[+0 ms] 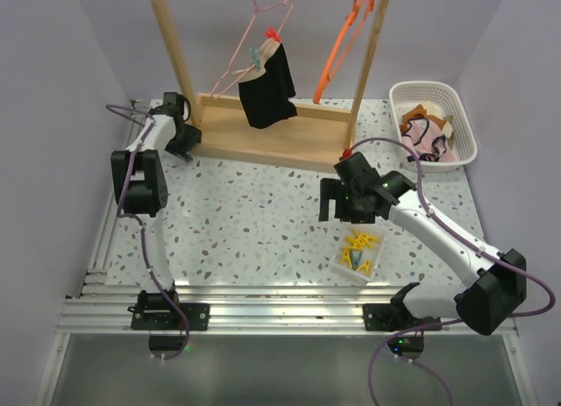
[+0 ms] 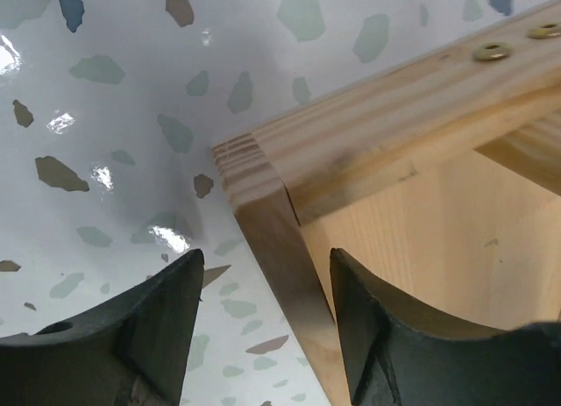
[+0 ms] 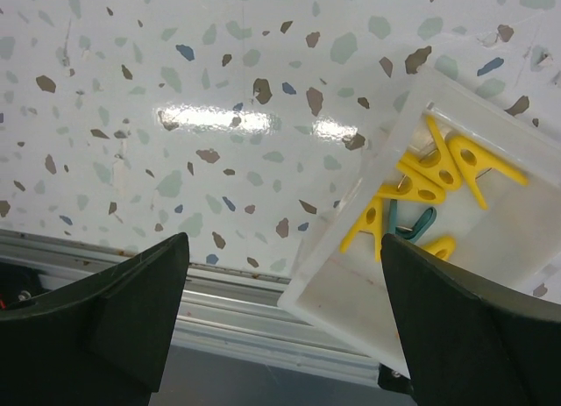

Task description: Remove the underwear clipped to the hanger

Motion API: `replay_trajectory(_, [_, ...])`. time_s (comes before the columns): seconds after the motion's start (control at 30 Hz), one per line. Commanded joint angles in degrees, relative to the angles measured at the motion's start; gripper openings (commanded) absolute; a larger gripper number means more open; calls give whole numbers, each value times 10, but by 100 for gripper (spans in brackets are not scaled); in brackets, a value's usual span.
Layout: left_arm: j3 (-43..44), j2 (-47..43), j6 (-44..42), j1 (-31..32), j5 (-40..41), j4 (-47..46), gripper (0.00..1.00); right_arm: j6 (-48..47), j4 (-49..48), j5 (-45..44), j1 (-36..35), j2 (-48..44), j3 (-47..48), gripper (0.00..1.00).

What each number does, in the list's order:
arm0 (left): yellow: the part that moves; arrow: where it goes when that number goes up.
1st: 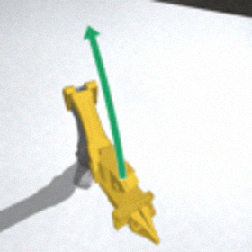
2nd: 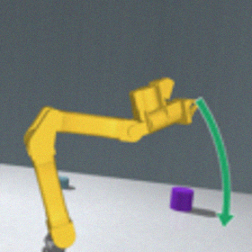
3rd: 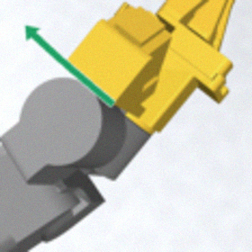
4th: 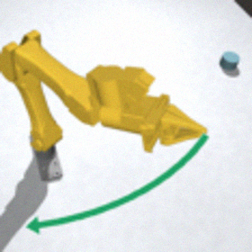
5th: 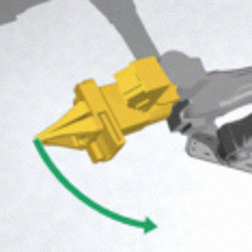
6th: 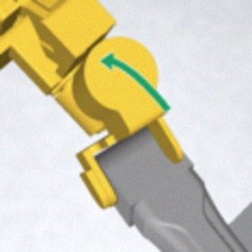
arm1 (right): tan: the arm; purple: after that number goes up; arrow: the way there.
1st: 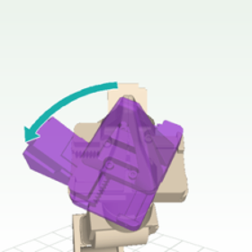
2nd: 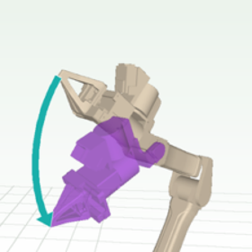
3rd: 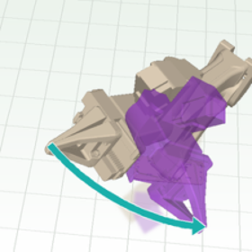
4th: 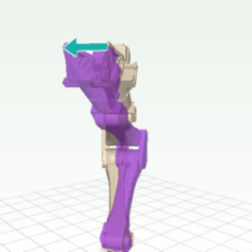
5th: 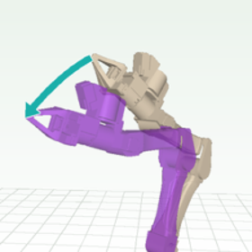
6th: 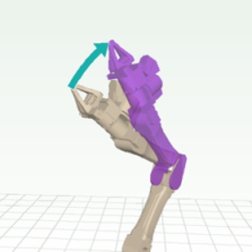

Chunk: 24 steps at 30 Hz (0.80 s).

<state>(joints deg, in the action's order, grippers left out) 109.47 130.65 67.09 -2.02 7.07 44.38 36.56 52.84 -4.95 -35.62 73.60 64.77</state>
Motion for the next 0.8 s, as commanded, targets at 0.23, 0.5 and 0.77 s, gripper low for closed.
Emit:
replay_trajectory(0.23, [-7, -8, 16, -9, -9, 11, 15, -18, -20, 20, 1, 8, 26, 93])
replay_trajectory(0.5, [-177, -94, 45, -9, -40, -56, 0, -24, -21, 29, 4, 12, 33, 93])
replay_trajectory(0.77, [-264, -167, 76, -8, -58, -97, 0, -40, -11, 19, 6, 3, 43, 95])
